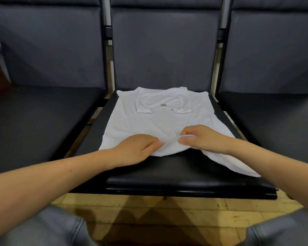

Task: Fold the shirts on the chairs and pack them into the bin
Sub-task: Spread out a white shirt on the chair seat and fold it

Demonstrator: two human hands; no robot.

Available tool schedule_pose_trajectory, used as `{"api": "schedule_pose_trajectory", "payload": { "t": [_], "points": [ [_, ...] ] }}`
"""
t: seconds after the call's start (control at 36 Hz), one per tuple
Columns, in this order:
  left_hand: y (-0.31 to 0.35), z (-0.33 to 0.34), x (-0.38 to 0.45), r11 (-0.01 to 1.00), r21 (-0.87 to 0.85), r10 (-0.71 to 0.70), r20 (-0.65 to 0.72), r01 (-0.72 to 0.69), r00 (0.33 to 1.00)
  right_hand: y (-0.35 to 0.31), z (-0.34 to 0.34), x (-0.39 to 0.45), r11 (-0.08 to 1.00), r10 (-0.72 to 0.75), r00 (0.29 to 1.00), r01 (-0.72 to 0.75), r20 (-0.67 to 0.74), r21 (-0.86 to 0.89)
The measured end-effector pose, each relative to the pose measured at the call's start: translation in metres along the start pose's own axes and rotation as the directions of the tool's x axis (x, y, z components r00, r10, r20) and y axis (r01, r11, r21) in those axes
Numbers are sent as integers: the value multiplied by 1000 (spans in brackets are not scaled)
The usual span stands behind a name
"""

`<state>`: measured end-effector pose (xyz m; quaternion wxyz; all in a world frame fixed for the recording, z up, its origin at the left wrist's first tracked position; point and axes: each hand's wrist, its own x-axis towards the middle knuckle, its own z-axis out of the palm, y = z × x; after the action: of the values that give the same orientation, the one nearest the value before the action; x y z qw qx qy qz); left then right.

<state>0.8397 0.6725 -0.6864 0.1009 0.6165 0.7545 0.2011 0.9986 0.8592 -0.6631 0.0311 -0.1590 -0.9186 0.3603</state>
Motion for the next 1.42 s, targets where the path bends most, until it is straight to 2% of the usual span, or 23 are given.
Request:
{"api": "schedule_pose_trajectory", "payload": {
  "t": [0.06, 0.14, 0.22, 0.31, 0.42, 0.53, 0.64, 0.78, 0.83, 0.89, 0.94, 1.03, 1.08, 1.14, 1.25, 1.36, 1.42],
  "points": [
    [3, -3, 2, 999, 4, -43, 48, 43, 998, 3, -5, 2, 997, 14, 1000, -12, -19, 71],
    [7, -5, 6, 994, 91, -72, 92, 63, 993, 7, -12, 4, 1000, -15, 997, 17, -81, 19],
    [2, -11, 13, 996, -38, -79, 0, 79, 997, 5, -17, 3, 997, -41, 995, 35, -88, -64],
    [-9, -26, 17, 989, -125, -93, -83, 82, 992, 2, -25, -2, 971, -51, 996, 33, -71, -238],
    [-26, -50, 16, 993, 17, -114, -154, 118, 981, 6, -41, -7, 870, -34, 993, -27, -116, -492],
    [-43, -66, 13, 966, 188, -144, -179, 177, 973, 16, -59, -11, 808, 58, 964, -199, -261, -555],
    [-54, -80, 5, 947, 139, -248, -257, 290, 934, 26, -71, -19, 861, 155, 918, -306, -364, -406],
    [-61, -85, -5, 888, -222, -453, -258, 404, 853, 39, -77, -30, 931, 306, 858, -360, -412, -58],
    [-63, -84, -8, 854, -302, -503, -272, 423, 821, 43, -76, -33, 925, 367, 837, -374, -406, 64],
    [-65, -84, -11, 847, -304, -520, -303, 436, 799, 44, -76, -38, 903, 429, 810, -376, -399, 207],
    [-67, -84, -14, 877, -186, -480, -354, 442, 803, 44, -76, -42, 870, 472, 784, -340, -404, 356],
    [-73, -83, -18, 902, 116, -345, -386, 416, 856, 43, -77, -46, 775, 518, 764, -228, -386, 589],
    [-73, -81, -18, 887, 199, -316, -396, 417, 862, 44, -76, -46, 720, 526, 773, -182, -355, 670],
    [-73, -79, -17, 876, 197, -327, -426, 439, 844, 46, -72, -44, 676, 544, 770, -167, -334, 717],
    [-77, -77, -17, 864, 25, -435, -464, 502, 772, 44, -66, -42, 531, 600, 747, -105, -286, 841],
    [-70, -75, -17, 881, -56, -440, -459, 469, 772, 39, -63, -38, 403, 641, 720, -20, -267, 915],
    [-66, -76, -17, 901, -36, -400, -460, 433, 793, 38, -62, -36, 373, 650, 716, -9, -255, 928]
  ]
}}
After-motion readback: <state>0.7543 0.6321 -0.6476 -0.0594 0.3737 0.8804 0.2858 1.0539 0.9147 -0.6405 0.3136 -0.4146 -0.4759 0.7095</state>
